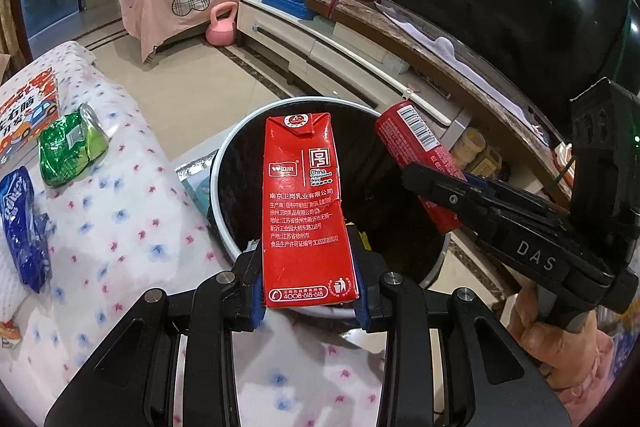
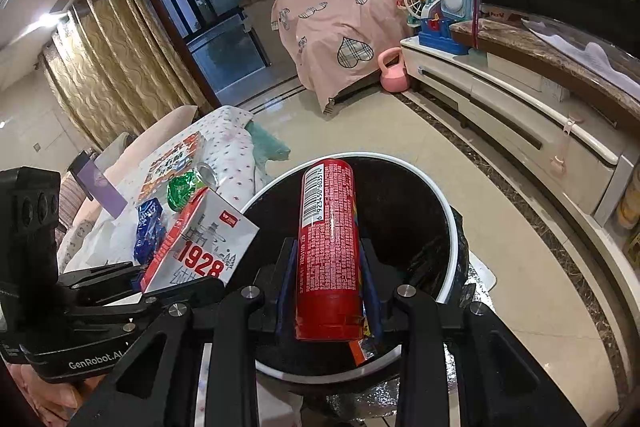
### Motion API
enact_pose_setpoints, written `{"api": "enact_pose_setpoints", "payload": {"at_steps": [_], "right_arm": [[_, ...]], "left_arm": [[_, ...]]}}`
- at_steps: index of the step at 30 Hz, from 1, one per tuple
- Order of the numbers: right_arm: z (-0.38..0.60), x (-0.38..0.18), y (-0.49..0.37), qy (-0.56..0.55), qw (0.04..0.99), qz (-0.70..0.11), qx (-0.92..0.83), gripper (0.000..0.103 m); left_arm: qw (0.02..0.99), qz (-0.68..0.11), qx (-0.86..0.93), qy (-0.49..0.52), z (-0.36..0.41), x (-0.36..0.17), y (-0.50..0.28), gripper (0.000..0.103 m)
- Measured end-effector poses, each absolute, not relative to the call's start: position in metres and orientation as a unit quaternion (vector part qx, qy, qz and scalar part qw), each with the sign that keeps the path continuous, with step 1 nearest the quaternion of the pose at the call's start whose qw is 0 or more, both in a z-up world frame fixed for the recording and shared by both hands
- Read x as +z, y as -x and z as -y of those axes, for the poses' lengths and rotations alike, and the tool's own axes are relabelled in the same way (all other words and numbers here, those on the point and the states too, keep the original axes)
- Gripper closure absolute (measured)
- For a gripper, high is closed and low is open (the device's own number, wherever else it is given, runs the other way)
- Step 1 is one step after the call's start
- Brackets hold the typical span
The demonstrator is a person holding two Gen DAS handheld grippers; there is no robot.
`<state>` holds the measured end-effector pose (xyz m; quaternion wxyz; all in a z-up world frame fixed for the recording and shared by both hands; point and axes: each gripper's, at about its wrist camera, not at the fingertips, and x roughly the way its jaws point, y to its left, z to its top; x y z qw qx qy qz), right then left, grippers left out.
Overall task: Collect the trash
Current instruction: 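Carry the red carton and red can over the bin and release both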
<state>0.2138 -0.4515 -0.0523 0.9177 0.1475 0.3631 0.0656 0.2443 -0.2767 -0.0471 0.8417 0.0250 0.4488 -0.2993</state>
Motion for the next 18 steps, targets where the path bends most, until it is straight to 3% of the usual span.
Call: {"api": "enact_pose_setpoints", "payload": {"at_steps": [4,7,12,18], "right_arm": [[0.453,-0.054,-0.218,-0.145,0.917,-0.367,0.063,0.073],[0.454,-0.057,-0.220,-0.145,0.916,-0.369,0.060,0.073],[0.457,-0.062,-0.218,-0.157,0.914,-0.369,0.057,0.063],[0.449,-0.054,-0.203,-0.169,0.920,-0.348,0.066,0.037]], "left_arm": [[0.839,-0.455,-0.298,-0.016,0.278,-0.050,-0.250,0.068],[0.839,-0.460,-0.291,-0.006,0.273,-0.052,-0.255,0.039],[0.843,-0.454,-0.288,0.008,0.261,-0.049,-0.248,0.037],[0.856,-0.445,-0.263,0.023,0.223,-0.051,-0.228,0.031]]}}
